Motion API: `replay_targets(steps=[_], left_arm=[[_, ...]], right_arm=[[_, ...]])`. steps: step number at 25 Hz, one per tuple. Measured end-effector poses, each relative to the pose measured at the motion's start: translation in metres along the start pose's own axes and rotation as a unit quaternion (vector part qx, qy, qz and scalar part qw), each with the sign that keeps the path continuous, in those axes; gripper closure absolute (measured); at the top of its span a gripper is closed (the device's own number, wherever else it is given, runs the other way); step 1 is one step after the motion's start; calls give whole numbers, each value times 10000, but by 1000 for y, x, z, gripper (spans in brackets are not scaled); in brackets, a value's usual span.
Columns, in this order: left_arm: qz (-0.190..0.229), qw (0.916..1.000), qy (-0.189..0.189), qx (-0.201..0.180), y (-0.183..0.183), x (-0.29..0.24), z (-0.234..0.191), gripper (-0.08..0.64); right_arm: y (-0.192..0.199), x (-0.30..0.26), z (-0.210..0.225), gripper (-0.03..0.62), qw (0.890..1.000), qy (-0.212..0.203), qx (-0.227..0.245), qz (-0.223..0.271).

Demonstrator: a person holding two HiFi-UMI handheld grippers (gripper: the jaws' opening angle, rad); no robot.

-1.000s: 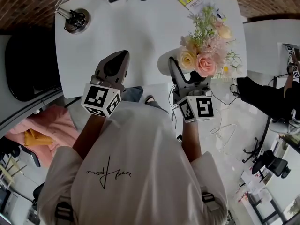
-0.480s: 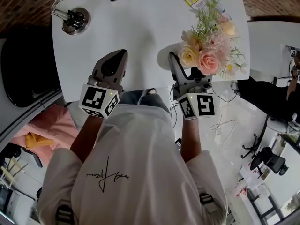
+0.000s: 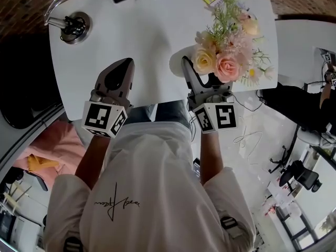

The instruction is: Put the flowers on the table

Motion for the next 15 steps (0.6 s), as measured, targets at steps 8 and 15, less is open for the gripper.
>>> replay_targets(steps=[8, 15], left_arm=[[-165, 9998, -102, 66, 9, -22, 0, 555], [-361, 9992, -146, 120, 27, -36, 5, 555]], right_arm=[[10, -26, 15, 195, 9998, -189, -56, -62], [17, -38, 36, 195, 9996, -254, 87, -99]])
Point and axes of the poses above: the fingertips, and each gripper's own axes: x backward along the fingers, z to its right, y out of its underside, the point moved 2 cm from there along x, backward along the fingers, and after that the axes turned 4 degrees about x, right-handed, at the moved point
